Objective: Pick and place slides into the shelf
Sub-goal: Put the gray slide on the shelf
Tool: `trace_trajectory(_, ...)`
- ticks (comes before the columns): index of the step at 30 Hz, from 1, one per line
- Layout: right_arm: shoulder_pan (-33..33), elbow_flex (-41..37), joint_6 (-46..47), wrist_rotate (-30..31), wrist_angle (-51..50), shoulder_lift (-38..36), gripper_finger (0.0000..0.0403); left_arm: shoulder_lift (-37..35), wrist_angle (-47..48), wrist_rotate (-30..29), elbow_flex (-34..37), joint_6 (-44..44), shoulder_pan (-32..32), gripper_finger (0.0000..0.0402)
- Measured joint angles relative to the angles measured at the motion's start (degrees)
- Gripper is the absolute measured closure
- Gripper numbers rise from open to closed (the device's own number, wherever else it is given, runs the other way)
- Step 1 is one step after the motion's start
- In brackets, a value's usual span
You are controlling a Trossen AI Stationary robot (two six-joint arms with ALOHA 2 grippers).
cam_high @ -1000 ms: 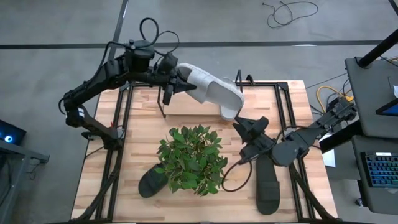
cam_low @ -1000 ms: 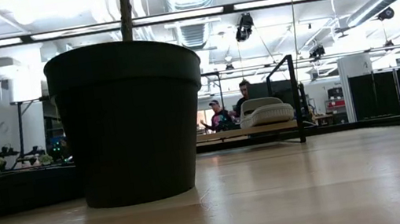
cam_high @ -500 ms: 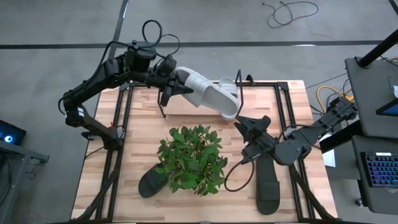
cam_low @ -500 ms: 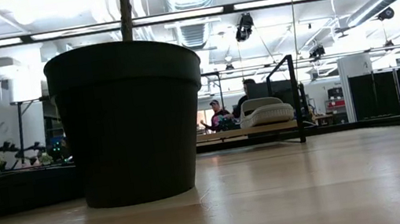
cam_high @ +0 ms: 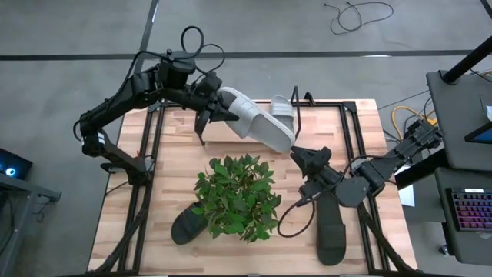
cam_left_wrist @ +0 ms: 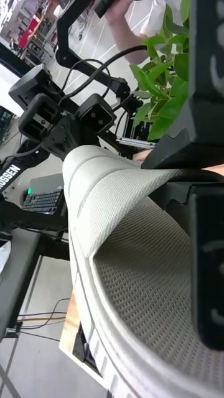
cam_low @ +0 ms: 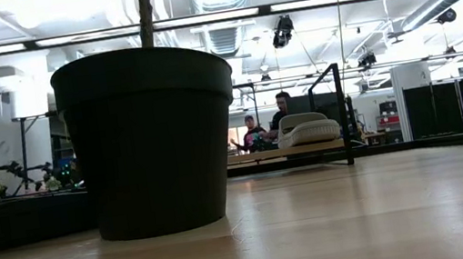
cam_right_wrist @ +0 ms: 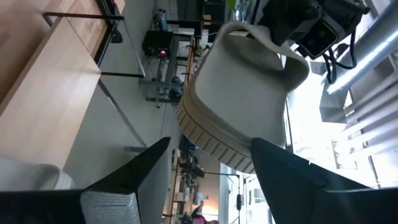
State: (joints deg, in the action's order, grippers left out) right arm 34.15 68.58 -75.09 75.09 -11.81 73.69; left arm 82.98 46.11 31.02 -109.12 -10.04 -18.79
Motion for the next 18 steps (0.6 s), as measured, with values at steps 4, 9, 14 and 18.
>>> trace_trajectory(4,0.0,0.0,-0.9,0.0,0.0,0.0,0.0188,0.8,0.2,0.2,0.0,-0.1,0.0,0.0401)
trace_trajectory(9,0.1,0.0,-1.2,-0.3,0.0,0.0,0.0188,1.9,0.5,2.6,0.0,-0.2,0.0,0.0401)
trace_trajectory(14,0.2,0.0,-1.2,-0.9,0.0,0.1,0.0188,3.3,0.9,5.0,0.0,-0.1,-0.1,0.0401)
trace_trajectory(18,0.2,0.0,-1.4,-2.5,-0.1,0.3,0.0188,4.4,0.9,6.2,0.0,0.0,-0.1,0.0401)
